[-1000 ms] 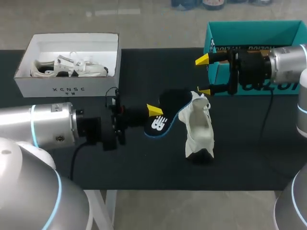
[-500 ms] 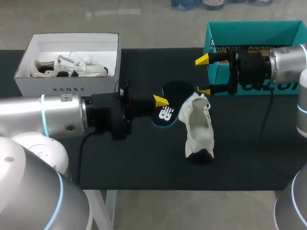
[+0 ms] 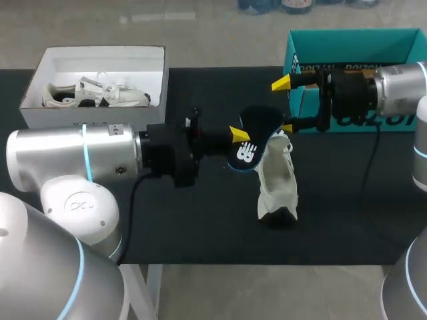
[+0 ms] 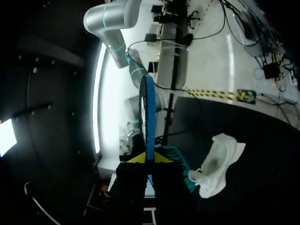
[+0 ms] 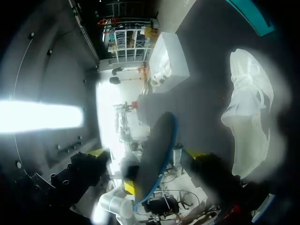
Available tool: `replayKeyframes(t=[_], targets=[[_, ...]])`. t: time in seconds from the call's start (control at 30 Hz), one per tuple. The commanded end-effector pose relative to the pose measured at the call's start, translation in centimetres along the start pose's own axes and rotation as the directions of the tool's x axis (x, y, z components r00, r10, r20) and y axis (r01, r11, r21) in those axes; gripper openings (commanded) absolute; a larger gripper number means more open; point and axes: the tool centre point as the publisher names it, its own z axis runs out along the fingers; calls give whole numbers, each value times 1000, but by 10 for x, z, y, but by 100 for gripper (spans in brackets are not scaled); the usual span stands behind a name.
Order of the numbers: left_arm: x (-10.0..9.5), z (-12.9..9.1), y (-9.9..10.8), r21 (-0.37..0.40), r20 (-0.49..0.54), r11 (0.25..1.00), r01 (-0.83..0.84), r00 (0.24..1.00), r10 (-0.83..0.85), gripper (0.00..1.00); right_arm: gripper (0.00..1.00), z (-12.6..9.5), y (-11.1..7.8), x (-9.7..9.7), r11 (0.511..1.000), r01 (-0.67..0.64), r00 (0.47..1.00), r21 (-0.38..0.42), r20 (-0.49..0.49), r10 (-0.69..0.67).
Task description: Take the shoe out of the shoebox, open the shoe tongue, remove and reinsert the insole, then place the shoe into the shoebox
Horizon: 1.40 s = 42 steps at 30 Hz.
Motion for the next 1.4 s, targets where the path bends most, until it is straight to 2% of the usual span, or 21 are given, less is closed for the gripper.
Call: replayKeyframes(t=[0.03, 0.23, 0.8, 0.87, 0.9, 0.93, 1.03, 1.23, 1.37, 1.4], targets=[[0, 43, 7, -10, -8, 1000, -12, 1000, 12, 0, 100, 1, -1, 0, 1000, 0, 1000, -4, 0, 0], [3, 54, 13, -29, -16, 999, -24, 1000, 23, 0, 100, 1, -1, 0, 1000, 0, 1000, -4, 0, 0], [3, 61, 26, -100, -7, 995, -25, 1000, 25, 0, 99, 1, -1, 0, 1000, 0, 1000, -4, 0, 0], [4, 60, 27, -102, -7, 994, -24, 1000, 24, 0, 89, 1, -1, 0, 1000, 0, 1000, -4, 0, 0], [4, 59, 27, -104, -7, 994, -23, 1000, 22, 0, 78, 1, -1, 0, 1000, 0, 1000, -4, 0, 0], [5, 58, 27, -106, -8, 994, -22, 1000, 21, 0, 49, 1, -1, 0, 1000, 0, 1000, -4, 0, 0], [7, 54, 28, -116, -6, 993, -16, 1000, 15, 0, 37, 1, -1, 0, 1000, 0, 1000, -4, 0, 0], [9, 45, 30, -136, 3, 991, -8, 1000, 8, 0, 33, 1, -1, 0, 1000, 0, 1000, -4, 0, 0], [9, 44, 31, -143, 8, 990, -5, 1000, 6, 0, 0, 1, -1, 0, 1000, 0, 1000, -4, 0, 0], [9, 44, 31, -143, 9, 990, -4, 1000, 5, 0, 0, 1, -1, 0, 1000, 0, 1000, -4, 0, 0]])
